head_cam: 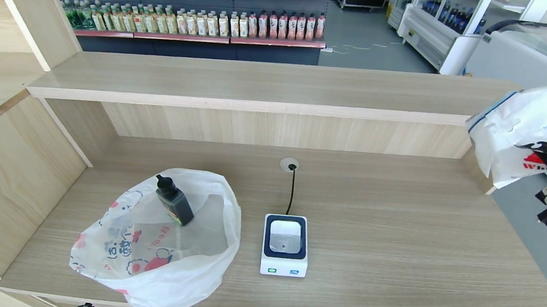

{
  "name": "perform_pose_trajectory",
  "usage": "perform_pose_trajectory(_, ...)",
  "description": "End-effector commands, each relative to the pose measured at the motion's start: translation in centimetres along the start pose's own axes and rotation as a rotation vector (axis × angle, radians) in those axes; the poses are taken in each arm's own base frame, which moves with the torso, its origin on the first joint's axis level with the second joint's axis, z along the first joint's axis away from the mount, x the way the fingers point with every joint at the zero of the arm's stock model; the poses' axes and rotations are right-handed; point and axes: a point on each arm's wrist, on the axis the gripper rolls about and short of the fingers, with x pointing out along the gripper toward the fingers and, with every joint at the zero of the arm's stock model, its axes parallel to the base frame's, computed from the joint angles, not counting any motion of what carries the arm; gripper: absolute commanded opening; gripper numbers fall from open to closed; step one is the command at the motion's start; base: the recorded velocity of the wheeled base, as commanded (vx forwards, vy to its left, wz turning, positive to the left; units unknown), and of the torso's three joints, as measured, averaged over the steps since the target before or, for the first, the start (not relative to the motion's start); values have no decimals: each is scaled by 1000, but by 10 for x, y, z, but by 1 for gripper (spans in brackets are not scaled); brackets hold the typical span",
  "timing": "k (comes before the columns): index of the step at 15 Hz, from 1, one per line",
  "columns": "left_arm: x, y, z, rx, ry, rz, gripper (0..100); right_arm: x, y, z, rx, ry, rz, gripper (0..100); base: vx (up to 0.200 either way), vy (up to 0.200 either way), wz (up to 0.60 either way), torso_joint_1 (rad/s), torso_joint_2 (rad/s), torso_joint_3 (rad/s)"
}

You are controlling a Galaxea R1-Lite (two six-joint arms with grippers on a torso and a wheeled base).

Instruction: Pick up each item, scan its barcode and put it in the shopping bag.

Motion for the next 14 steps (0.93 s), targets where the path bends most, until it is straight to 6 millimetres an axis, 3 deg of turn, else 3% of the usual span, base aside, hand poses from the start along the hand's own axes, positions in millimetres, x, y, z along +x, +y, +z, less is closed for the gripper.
perform_pose_trajectory(1, 0, 0, 0, -1, 0, 0, 100, -5, -12, 15, -93, -65, -60, 0, 0, 0, 0, 0, 0, 0)
perform_pose_trajectory(4, 0, 0, 0, 1, 0, 0, 100, -12, -28, 23, -359, -146, -164, 0, 0, 0, 0, 0, 0, 0)
perform_pose_trajectory(8, 0, 0, 0, 1, 0, 0, 100, -25, -57, 41, -700, -207, -432, 0, 0, 0, 0, 0, 0, 0)
perform_pose_trajectory(14, 0, 0, 0, -1, 0, 0, 100, -45, -70, 72, -1017, -373, -664, 0, 0, 0, 0, 0, 0, 0)
